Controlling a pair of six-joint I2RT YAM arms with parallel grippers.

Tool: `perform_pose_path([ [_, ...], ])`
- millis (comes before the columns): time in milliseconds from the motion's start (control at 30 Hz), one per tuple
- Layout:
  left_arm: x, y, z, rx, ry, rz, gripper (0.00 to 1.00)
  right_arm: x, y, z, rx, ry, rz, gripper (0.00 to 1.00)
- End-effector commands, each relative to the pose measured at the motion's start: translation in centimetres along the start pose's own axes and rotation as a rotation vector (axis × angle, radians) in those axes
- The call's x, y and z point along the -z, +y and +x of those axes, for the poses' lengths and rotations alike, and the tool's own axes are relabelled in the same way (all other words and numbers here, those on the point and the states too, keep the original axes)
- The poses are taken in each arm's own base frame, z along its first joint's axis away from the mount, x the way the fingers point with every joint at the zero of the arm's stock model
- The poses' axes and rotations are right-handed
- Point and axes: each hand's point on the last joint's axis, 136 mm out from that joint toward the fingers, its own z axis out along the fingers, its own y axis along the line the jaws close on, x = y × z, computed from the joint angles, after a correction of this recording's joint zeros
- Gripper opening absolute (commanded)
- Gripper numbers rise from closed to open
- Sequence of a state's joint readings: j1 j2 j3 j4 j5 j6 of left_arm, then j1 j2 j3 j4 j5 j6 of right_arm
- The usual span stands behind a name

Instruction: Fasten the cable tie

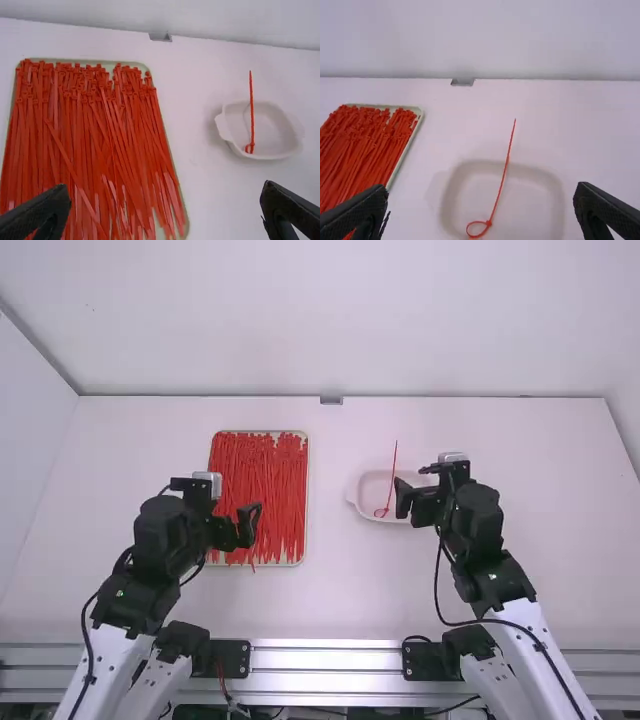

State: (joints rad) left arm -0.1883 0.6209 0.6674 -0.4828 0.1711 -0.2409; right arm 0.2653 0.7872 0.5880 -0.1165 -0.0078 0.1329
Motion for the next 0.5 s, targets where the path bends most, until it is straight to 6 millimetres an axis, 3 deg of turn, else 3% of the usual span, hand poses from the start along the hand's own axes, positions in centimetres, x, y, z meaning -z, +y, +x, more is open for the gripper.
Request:
perform_pose_path([
  [0,-0.4,-0.1,0.7,0.014,0.031,0.004,0.99,0.3,0.0,-1.0,-0.024,-0.022,0.004,0.99],
  [467,-1.9,0.4,1.5,0.078,0.146,-0.029,0.99,0.9,1.0,-0.2,-0.028,0.007,-0.023,0.99],
])
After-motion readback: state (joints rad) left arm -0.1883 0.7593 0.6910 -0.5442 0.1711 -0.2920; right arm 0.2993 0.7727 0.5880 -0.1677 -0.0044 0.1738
